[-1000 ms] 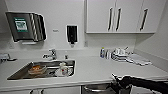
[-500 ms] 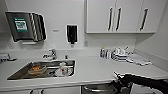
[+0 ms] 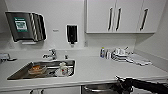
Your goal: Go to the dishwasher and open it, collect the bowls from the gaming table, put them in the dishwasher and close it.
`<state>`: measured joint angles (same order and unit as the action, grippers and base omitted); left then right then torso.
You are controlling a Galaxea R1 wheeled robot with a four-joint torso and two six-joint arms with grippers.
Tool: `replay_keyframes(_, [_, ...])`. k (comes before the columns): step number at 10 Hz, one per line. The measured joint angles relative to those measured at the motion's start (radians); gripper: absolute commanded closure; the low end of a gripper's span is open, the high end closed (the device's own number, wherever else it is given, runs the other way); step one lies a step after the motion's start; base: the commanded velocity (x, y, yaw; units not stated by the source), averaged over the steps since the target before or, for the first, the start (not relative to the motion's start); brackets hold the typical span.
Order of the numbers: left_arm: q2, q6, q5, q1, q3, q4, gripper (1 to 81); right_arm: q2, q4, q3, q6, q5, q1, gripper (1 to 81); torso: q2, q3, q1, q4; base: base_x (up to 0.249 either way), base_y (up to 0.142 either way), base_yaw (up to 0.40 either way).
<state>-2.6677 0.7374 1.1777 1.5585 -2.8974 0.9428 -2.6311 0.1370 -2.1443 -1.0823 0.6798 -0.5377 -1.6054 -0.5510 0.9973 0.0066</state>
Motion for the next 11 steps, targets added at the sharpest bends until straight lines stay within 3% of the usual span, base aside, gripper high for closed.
replay_keyframes(5, [-0.001, 0.0, -0.003, 0.0, 0.0, 0.0, 1.0, -0.03, -0.004, -0.028, -0.011, -0.08, -0.037, 1.0, 0.0, 0.0, 0.0, 0.0, 0.0, 0.0, 0.0])
replay_keyframes(7, [-0.005, 0.0, -0.003, 0.0, 0.0, -0.001, 1.0, 0.008, -0.004, 0.035, -0.003, -0.149, -0.056, 1.0, 0.0, 0.0, 0.001, 0.0, 0.0, 0.0, 0.0])
replay_keyframes(11, [-0.015, 0.0, -0.003, -0.001, 0.0, -0.001, 1.0, 0.112, -0.032, 0.202, 0.075, -0.157, -0.094, 1.0, 0.0, 0.0, 0.001, 0.0, 0.0, 0.0, 0.0])
